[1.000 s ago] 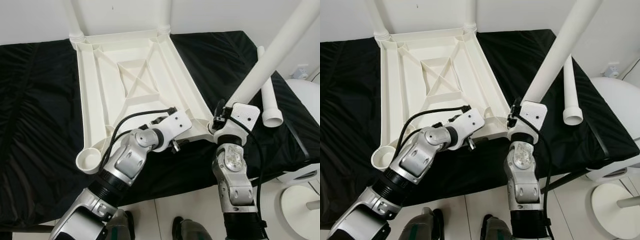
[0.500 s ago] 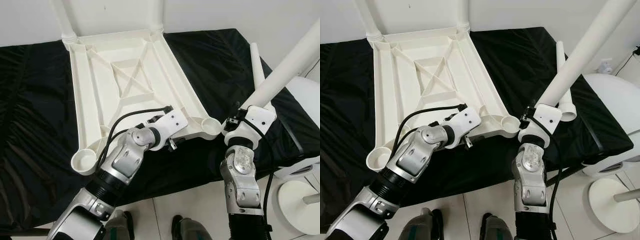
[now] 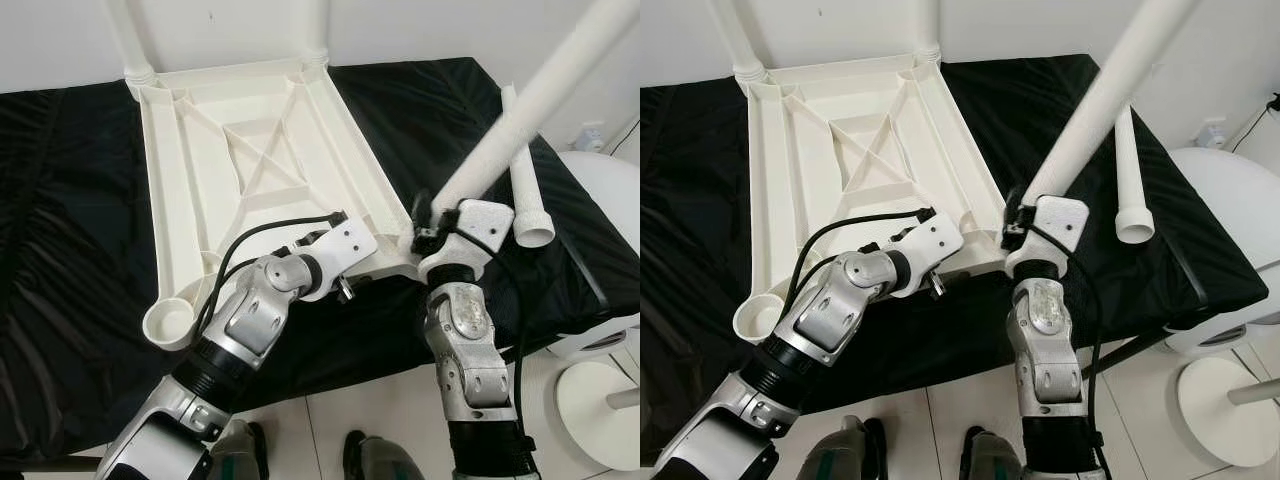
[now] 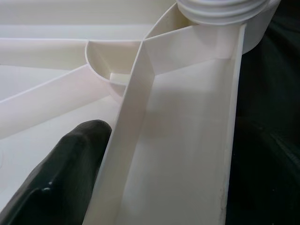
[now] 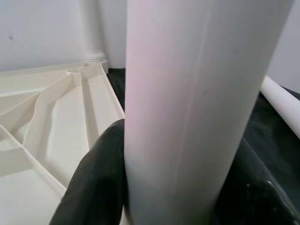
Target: Building children table
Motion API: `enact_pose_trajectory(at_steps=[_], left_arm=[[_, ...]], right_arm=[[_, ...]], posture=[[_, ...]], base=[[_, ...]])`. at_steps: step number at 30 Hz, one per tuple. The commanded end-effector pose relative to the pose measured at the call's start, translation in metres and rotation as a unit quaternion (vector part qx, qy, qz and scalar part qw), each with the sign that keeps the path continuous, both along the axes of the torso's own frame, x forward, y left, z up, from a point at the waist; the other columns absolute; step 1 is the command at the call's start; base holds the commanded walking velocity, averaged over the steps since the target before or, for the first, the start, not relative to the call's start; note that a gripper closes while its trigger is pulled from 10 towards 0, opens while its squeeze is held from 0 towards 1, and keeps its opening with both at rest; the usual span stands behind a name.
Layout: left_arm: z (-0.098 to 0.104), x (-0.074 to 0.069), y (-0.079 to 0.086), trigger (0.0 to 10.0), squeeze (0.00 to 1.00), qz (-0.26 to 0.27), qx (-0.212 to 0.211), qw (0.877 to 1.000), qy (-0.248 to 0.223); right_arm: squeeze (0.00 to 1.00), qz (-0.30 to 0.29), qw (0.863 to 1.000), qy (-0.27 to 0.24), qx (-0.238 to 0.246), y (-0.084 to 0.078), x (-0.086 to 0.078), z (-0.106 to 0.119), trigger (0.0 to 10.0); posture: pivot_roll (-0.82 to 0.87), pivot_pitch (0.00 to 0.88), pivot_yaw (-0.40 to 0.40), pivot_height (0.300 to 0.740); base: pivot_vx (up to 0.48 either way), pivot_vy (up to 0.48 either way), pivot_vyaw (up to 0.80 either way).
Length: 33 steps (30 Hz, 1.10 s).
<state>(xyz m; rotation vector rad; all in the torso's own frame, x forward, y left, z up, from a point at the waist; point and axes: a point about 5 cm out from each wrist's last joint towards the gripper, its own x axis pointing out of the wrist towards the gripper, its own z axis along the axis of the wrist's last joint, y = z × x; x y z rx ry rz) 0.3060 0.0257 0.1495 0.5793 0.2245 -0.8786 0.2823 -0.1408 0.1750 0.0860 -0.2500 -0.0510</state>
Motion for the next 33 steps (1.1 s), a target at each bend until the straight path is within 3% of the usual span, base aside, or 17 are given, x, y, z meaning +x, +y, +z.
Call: enact_pose_trajectory(at_steps=[1,3,7,10,18,22,24,33], left_arm=[[-0.018,0.004,0.014,10.0,0.0,0.056,0.027,0.998,0.018],[-0.018,0.004,0.014,10.0,0.0,0.056,0.027,0.998,0.018],[-0.018,0.004,0.015,10.0,0.0,0.055,0.027,0.998,0.018],[-0.018,0.004,0.015,10.0,0.0,0.055,0.027,0.998,0.017],[-0.018,0.004,0.014,10.0,0.0,0.053,0.027,0.998,0.017],[-0.018,0.004,0.011,10.0,0.0,0.05,0.025,0.998,0.016],[-0.018,0.004,0.011,10.0,0.0,0.05,0.025,0.998,0.016],[-0.018,0.004,0.013,10.0,0.0,0.052,0.026,0.998,0.015]], right_arm=[[0.0,-0.006,0.998,0.057,-0.003,-0.007,0.002,-0.021,10.0],[0.0,-0.007,0.997,0.073,-0.013,-0.014,0.003,-0.028,10.0],[0.0,-0.019,0.994,0.103,-0.034,-0.043,0.007,-0.037,10.0],[0.0,0.009,0.992,0.113,-0.049,-0.055,0.007,-0.038,10.0],[0.0,0.051,0.991,0.112,-0.052,-0.052,0.007,-0.038,10.0],[0.0,0.126,0.99,0.056,-0.032,-0.034,0.007,-0.022,10.0],[0.0,0.137,0.99,0.028,-0.022,-0.032,0.009,-0.011,10.0],[0.0,0.119,0.992,-0.044,-0.015,-0.046,0.013,0.018,10.0]], posture=[[-0.02,0.124,-0.005,0.74],[-0.02,0.125,-0.005,0.74],[-0.02,0.124,-0.003,0.74],[-0.03,0.122,-0.003,0.74],[-0.03,0.118,-0.002,0.74],[-0.03,0.112,-0.001,0.74],[-0.03,0.107,-0.004,0.74],[-0.03,0.11,-0.005,0.74]], base=[[0.0,0.0,0.0],[0.0,0.0,0.0],[0.0,0.0,0.0],[0.0,0.0,0.0],[0.0,0.0,0.0],[0.0,0.0,0.0],[0.0,0.0,0.0],[0.0,0.0,0.0]])
